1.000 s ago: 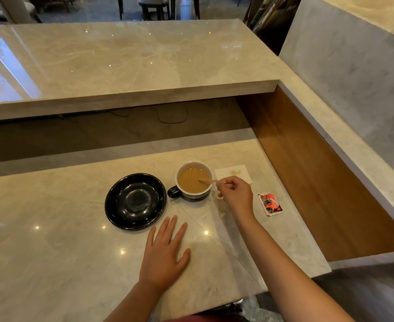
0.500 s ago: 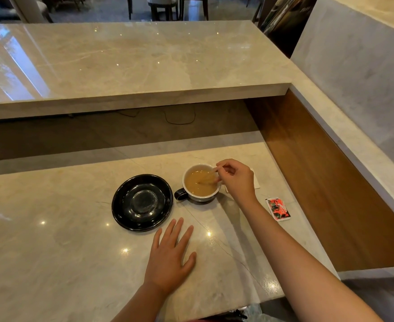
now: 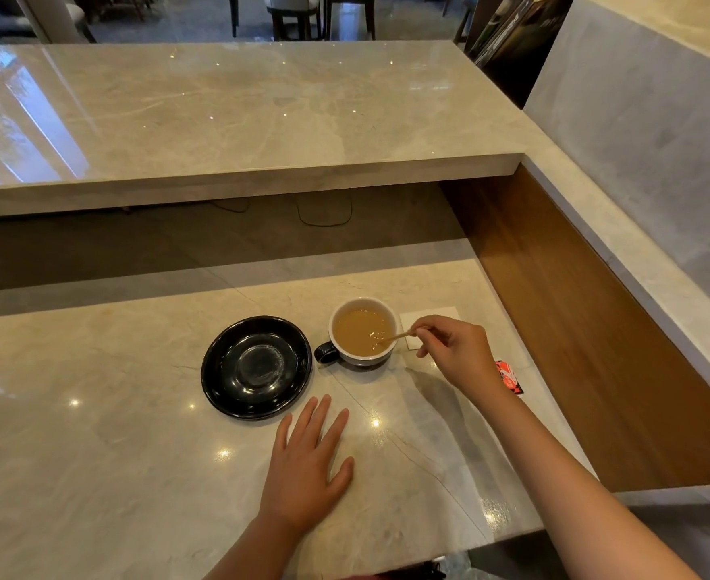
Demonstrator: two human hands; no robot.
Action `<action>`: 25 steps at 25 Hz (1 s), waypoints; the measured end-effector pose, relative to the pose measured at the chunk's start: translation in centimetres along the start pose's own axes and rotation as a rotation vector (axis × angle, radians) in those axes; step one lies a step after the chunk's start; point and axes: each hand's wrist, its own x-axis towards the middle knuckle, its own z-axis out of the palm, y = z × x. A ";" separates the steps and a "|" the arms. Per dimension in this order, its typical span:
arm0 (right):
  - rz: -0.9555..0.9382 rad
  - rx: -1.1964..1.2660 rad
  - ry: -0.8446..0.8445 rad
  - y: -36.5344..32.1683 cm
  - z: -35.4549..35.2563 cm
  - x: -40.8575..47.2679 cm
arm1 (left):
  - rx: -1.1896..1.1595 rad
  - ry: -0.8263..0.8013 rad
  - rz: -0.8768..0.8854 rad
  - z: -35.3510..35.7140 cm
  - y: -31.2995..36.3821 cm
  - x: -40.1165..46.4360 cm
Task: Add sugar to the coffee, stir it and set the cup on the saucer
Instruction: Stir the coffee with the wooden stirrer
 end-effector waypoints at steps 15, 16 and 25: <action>-0.096 -0.027 0.113 -1.2 2.2 1.3 | 0.012 0.013 0.000 0.2 0.0 0.1; -0.125 -0.085 0.101 -1.1 1.8 1.2 | 0.010 0.014 0.000 0.2 0.0 0.0; -0.111 -0.105 -0.049 -1.4 0.3 -0.1 | 0.011 0.017 -0.003 0.2 0.0 0.0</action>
